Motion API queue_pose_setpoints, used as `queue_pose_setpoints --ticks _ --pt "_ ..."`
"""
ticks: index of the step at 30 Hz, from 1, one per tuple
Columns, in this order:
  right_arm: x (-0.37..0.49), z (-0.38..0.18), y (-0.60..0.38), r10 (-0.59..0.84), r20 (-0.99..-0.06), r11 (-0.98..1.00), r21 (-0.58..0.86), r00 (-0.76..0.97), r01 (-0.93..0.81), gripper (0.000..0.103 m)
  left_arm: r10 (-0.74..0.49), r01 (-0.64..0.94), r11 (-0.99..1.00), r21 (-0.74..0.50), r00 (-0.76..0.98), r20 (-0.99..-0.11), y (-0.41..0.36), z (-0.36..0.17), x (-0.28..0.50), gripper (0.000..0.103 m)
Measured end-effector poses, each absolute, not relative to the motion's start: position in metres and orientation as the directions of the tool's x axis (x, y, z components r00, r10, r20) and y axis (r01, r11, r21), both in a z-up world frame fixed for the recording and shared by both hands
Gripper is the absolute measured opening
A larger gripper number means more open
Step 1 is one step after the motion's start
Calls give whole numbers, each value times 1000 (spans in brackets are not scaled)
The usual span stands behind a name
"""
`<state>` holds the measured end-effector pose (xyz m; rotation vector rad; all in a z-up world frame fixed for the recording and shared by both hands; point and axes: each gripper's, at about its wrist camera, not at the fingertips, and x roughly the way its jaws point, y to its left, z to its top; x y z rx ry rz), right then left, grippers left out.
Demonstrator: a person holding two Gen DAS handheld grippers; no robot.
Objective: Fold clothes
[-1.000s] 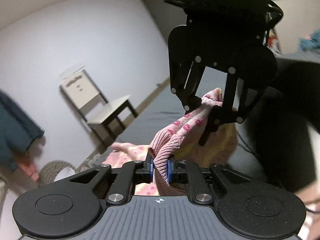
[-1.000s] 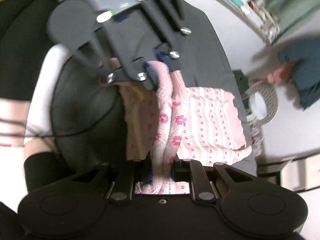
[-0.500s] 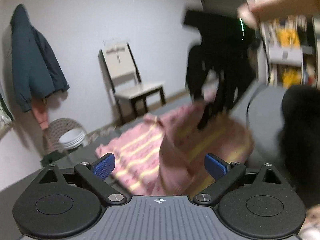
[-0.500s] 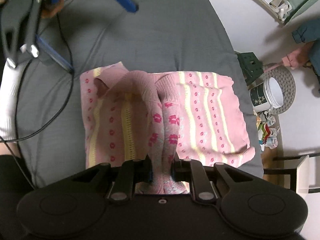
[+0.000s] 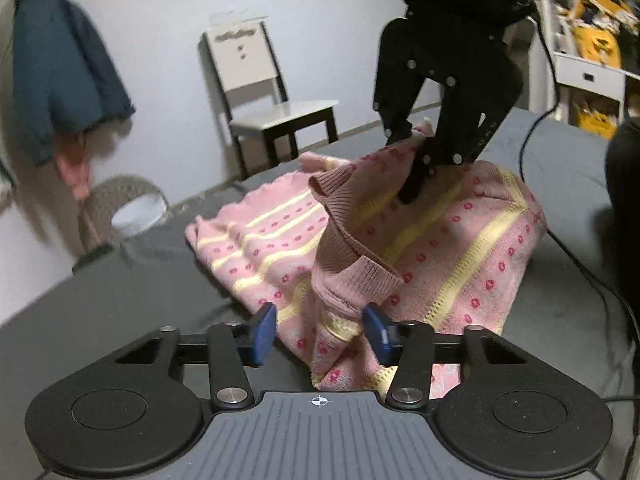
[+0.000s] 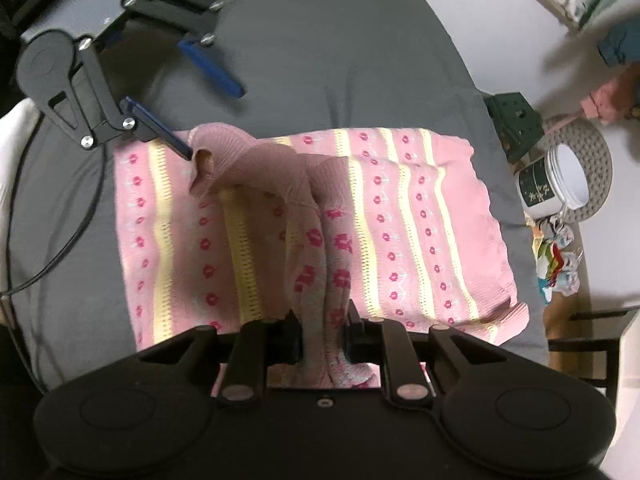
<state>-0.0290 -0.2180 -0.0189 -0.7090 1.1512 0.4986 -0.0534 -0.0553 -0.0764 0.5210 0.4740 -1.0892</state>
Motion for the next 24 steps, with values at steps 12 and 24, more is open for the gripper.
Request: queue_pose_setpoints --ticks 12,24 --pt "-19 -32 -285 116 -906 917 -60 407 -395 65 -693 877 480 -4 377 -615 -61 -99 -32 25" --pt "-94 -54 -378 378 -653 791 596 656 138 65 -665 870 493 -11 369 -650 -69 -98 -36 48"
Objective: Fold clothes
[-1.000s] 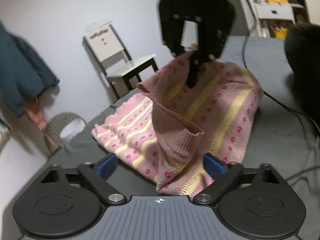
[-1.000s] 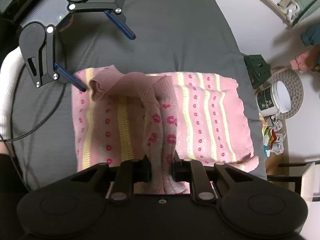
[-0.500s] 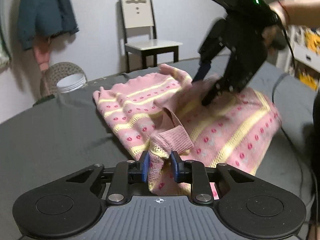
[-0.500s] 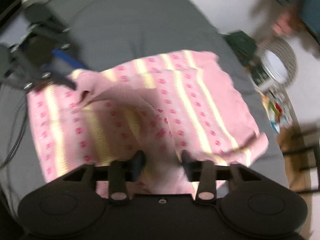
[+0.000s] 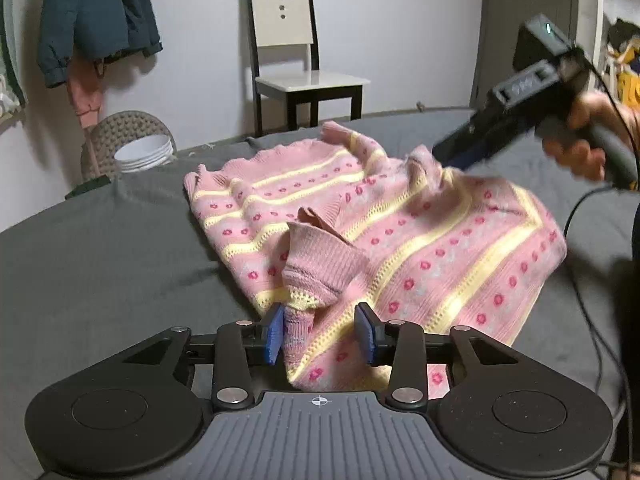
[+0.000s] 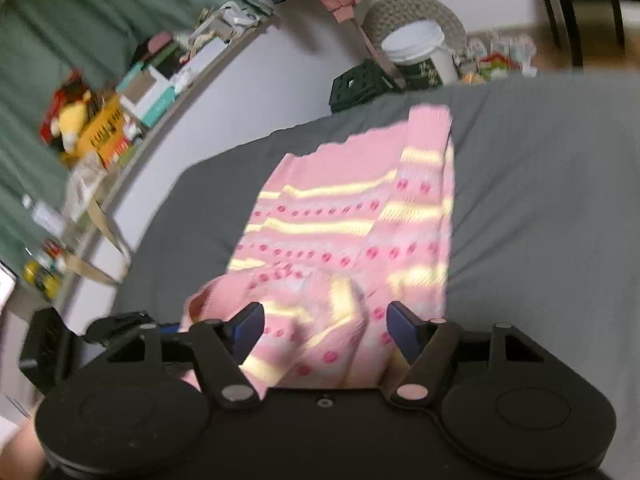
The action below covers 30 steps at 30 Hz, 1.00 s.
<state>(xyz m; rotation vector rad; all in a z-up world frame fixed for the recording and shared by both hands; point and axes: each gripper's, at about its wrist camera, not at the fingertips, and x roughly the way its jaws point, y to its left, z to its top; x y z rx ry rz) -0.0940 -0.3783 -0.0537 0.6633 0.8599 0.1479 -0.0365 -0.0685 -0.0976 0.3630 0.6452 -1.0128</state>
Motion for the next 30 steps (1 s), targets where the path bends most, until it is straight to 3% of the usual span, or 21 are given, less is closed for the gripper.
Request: queue_pose_setpoints --ticks 1,7,12,14,16,18,21,28,30 --pt "-95 -57 -376 372 -656 786 599 656 153 62 -659 860 509 -15 379 -649 -68 -98 -36 53" --pt "-102 -61 -369 272 -698 816 532 663 225 55 -646 781 613 -118 410 -645 -63 -103 -19 54" --pt "-107 -77 -378 350 -685 724 631 640 280 55 -662 699 665 -263 387 -642 -61 -105 -1 53" --pt "-105 -82 -377 364 -679 710 645 638 282 54 -666 676 672 -303 373 -646 -64 -106 4 44" --pt "-103 -84 -377 373 -672 692 661 640 291 45 -651 671 682 -292 375 -660 -70 -109 3 41" --pt "-101 -88 -377 363 -682 687 657 635 312 37 -635 670 692 -269 386 -669 -76 -113 3 30" --pt "-102 -95 -377 367 -671 669 672 645 319 20 -626 662 705 -253 416 -659 -81 -112 0 29" --pt "-132 -60 -380 332 -535 658 721 777 215 16 -683 708 669 -223 469 -560 -82 -91 -15 29" --pt "-132 -68 -382 308 -568 661 704 763 258 16 -660 714 679 -171 490 -570 -85 -90 -18 29"
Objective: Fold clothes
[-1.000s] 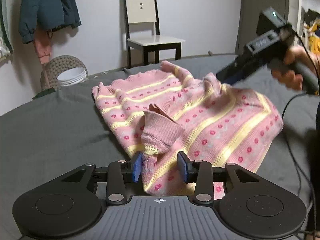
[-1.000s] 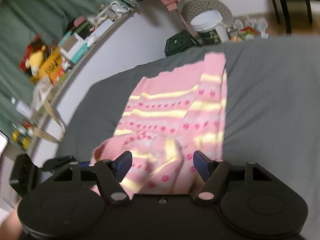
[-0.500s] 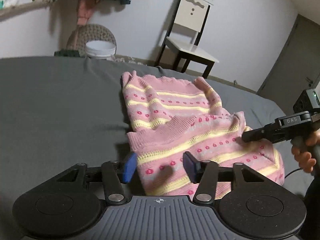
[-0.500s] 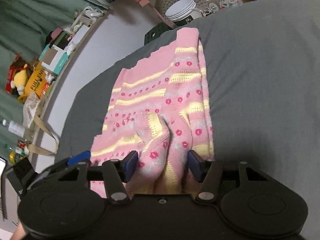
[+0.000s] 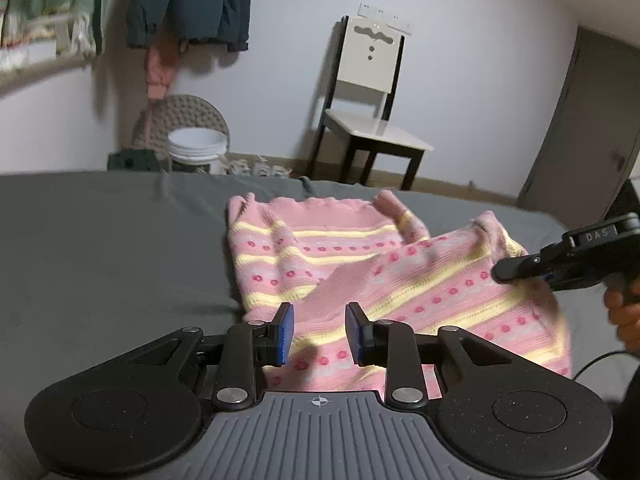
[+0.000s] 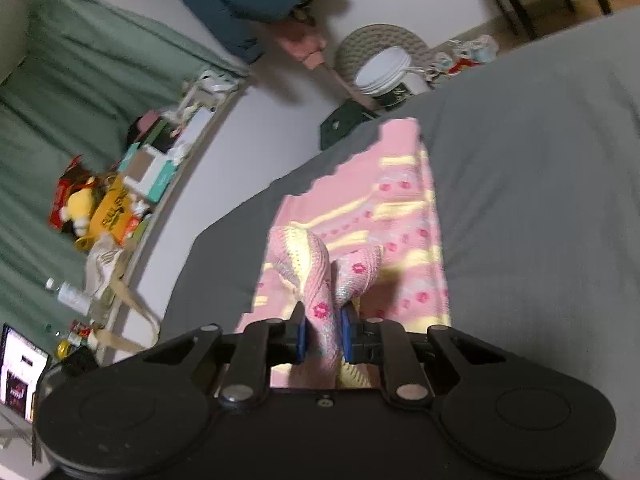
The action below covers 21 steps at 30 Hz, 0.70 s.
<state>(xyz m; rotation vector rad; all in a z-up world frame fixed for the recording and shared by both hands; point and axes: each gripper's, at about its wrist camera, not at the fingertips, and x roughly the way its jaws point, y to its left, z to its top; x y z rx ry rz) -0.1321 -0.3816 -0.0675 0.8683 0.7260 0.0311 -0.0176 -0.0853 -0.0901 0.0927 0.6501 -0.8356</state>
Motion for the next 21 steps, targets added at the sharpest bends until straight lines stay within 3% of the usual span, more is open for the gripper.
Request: queue_pose_setpoints --ticks 2,6,9,11,12,17,19,21 --pt "-129 -77 -383 283 -610 668 679 740 305 16 -630 720 687 -98 523 -574 -86 -89 -20 29" --pt "-123 -93 -389 275 -643 634 680 715 368 18 -634 758 649 -68 489 -599 -85 -79 -23 30" --pt "-122 -94 -388 296 -640 632 688 709 358 29 -614 740 667 -86 480 -627 -83 -78 -21 44" --pt "-123 -90 -388 280 -637 639 682 718 356 32 -571 693 716 -84 512 -642 -80 -83 -16 63" --pt "-124 -88 -388 272 -635 644 678 723 354 35 -568 670 733 -116 509 -647 -77 -87 -11 66" --pt "-121 -80 -390 239 -606 651 680 759 337 45 -620 538 762 -361 441 -649 -54 -106 15 66" --pt "-118 -80 -392 233 -594 648 685 770 333 46 -633 510 760 -402 443 -634 -50 -108 22 66" --pt "-115 -81 -394 228 -597 650 682 769 336 46 -634 496 763 -415 448 -630 -51 -110 28 54"
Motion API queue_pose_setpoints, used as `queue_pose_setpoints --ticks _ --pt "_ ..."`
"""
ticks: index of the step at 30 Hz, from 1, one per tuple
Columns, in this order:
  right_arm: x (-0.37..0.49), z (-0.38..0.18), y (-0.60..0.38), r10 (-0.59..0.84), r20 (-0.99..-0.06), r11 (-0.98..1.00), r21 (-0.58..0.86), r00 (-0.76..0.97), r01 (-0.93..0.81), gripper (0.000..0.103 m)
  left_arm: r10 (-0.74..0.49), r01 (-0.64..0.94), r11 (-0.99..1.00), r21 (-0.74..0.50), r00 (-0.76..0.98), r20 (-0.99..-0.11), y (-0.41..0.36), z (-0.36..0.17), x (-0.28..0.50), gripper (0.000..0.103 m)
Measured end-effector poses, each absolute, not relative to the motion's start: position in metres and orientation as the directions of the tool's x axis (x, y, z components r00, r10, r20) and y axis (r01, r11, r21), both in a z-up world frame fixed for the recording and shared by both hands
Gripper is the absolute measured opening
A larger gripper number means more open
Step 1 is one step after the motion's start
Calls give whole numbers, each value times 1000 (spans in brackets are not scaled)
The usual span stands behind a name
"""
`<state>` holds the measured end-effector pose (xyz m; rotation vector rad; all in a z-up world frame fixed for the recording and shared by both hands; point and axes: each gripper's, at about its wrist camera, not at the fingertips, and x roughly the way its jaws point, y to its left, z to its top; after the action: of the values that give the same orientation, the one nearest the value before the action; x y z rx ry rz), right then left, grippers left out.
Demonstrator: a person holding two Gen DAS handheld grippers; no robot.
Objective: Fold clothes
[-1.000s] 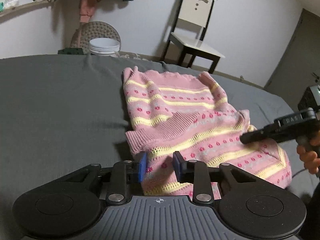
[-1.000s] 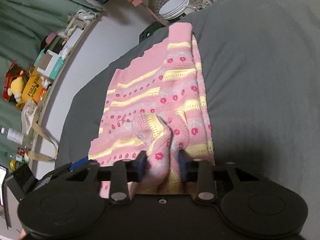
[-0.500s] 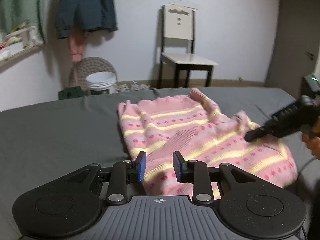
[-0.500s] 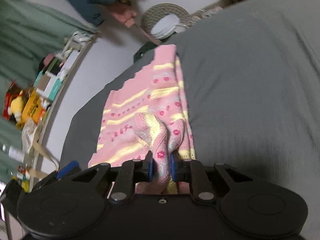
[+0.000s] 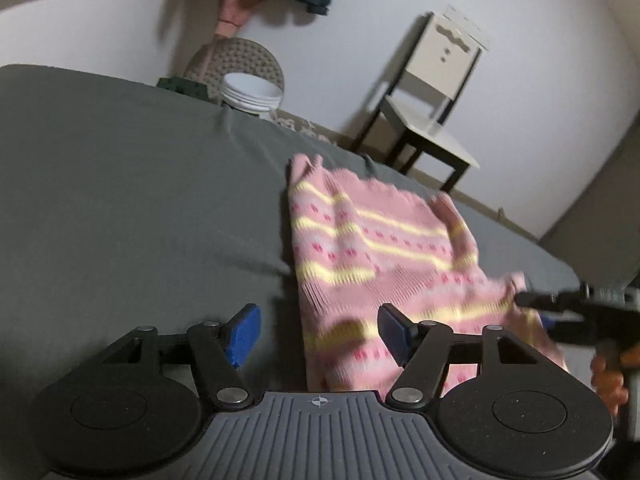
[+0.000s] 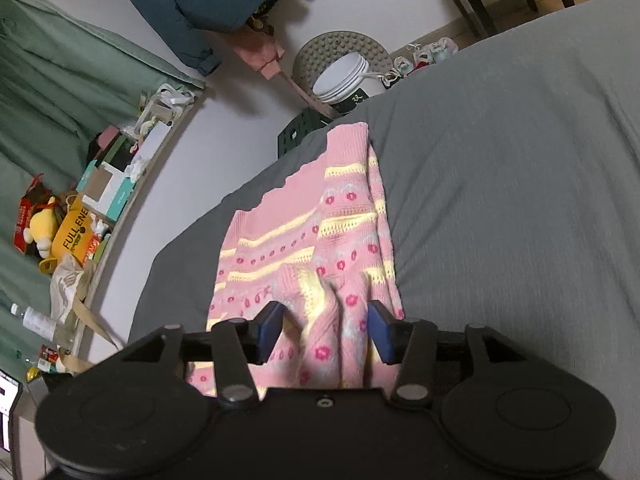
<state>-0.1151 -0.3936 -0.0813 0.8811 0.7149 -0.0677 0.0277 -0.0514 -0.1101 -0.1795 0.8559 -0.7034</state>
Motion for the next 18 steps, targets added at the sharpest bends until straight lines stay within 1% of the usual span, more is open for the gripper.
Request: queue_pose_setpoints --ticks 1,3,4,5,6,8,9,12,14,15,17,18 --pt "-114 -82 -394 226 -599 651 680 768 338 46 -626 485 770 -415 447 -639 -54 -112 31 39" --pt "-112 -84 -395 233 -593 646 687 771 333 47 -611 464 783 -415 441 -658 -59 -119 36 31" --pt "-111 -84 -395 234 -591 646 688 772 331 47 -614 465 779 -421 432 -660 -60 -122 37 18" --pt "-111 -85 -395 234 -591 645 689 772 332 47 -618 469 775 -423 424 -662 -61 -124 36 13" --pt "-110 -86 -395 234 -591 644 689 772 333 47 -621 473 771 -425 416 -664 -61 -127 36 13" --pt "-109 -87 -396 234 -593 642 690 770 336 47 -621 496 769 -402 434 -653 -62 -126 31 6" --pt "-108 -88 -396 235 -595 642 689 769 337 46 -621 504 770 -392 450 -641 -63 -125 29 5" --pt "-110 -82 -392 220 -590 677 666 777 315 22 -646 552 750 -364 495 -581 -66 -109 27 5" --pt "-115 -75 -388 213 -572 701 654 792 284 20 -674 607 725 -324 530 -515 -68 -93 19 5" --pt "-119 -70 -387 216 -549 705 660 807 260 19 -681 628 718 -298 549 -484 -67 -85 14 5" --pt "-127 -59 -385 211 -498 708 671 841 220 19 -681 654 718 -238 590 -434 -70 -74 6 5" --pt "-130 -54 -385 208 -476 711 674 854 202 19 -674 657 723 -214 603 -427 -72 -71 5 5"
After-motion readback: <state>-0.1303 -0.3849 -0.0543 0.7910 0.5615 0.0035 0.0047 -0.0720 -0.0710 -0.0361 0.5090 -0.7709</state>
